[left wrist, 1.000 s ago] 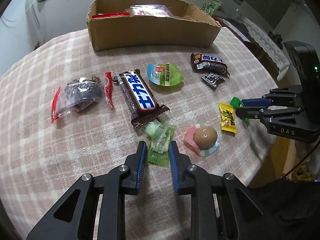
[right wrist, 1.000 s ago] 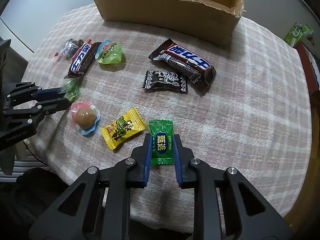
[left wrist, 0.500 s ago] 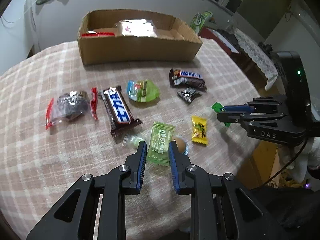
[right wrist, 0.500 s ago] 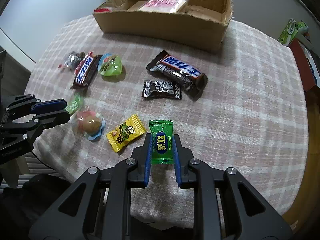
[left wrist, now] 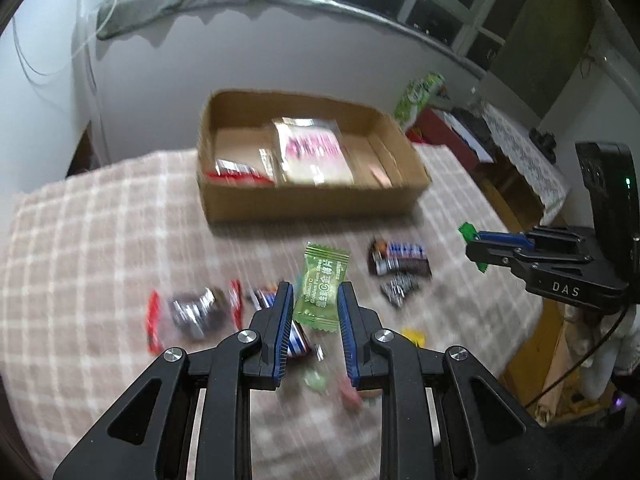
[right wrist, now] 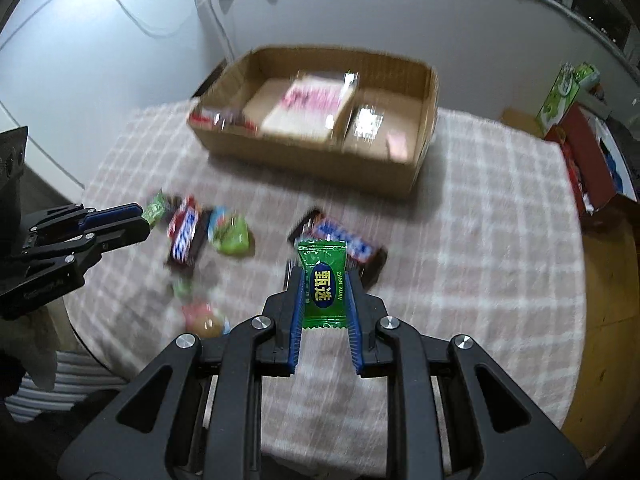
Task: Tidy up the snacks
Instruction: 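Carry both green candies into the box and open both grippers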
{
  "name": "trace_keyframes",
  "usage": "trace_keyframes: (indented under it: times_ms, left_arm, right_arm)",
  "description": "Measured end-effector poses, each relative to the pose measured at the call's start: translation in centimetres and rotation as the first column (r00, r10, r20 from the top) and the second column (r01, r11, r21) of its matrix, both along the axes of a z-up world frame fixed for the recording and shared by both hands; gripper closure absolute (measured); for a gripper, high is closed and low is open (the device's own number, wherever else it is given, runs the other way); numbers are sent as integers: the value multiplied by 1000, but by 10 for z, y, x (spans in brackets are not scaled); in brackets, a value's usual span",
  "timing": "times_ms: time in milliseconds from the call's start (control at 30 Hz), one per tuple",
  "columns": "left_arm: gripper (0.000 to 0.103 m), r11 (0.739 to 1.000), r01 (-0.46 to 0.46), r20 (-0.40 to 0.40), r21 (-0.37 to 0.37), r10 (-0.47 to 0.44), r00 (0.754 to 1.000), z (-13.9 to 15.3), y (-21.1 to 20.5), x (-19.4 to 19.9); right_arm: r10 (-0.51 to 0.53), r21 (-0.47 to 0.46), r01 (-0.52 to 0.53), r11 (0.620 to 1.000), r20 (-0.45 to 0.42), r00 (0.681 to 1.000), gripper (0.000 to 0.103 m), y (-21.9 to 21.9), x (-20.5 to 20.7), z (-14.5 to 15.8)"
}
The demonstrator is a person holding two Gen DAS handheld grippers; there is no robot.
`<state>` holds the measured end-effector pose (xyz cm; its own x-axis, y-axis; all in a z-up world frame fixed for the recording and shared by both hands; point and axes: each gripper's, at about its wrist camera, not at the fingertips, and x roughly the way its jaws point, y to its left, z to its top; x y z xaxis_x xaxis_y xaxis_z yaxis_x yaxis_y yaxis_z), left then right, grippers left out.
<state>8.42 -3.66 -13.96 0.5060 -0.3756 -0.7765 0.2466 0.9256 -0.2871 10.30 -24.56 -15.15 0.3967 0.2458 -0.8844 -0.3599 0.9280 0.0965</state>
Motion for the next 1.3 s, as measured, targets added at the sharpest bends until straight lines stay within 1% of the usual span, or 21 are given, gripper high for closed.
trace_keyframes:
  times_ms: [233,533,833,967,1200,1267,1300]
  left_arm:
    - [82,1000,-21,47,18,20,999,12,8,31]
    - [82,999,-27,73,25,25,997,19,5,76]
    - [82,999,-39,40,31,38,998,6,-1,115]
    - [82,998,-54,21,35,53,998,-2,-3,124]
    - [82,997,-53,1,48,53,999,-8,-5,135]
    - [81,997,-57,-17,51,57,998,-10,-6,137]
    - [81,997,-56,-27,52,58,998,-11,-6,138]
  right_arm:
    - [-16,9,16,1000,52,998,83,0,34,19]
    - [-27,6,26,1000,71,997,83,4,73,24]
    - [-50,-5,50,999,46,998,83,6,116,11]
    - [-55,-25,56,998,35,998,83,7,127,2]
    - [-49,-34,49,998,10,999,83,10,139,-11]
    - [-47,-48,47,998,11,999,80,12,141,-13]
    - [-47,-55,48,997,12,999,76,12,142,-13]
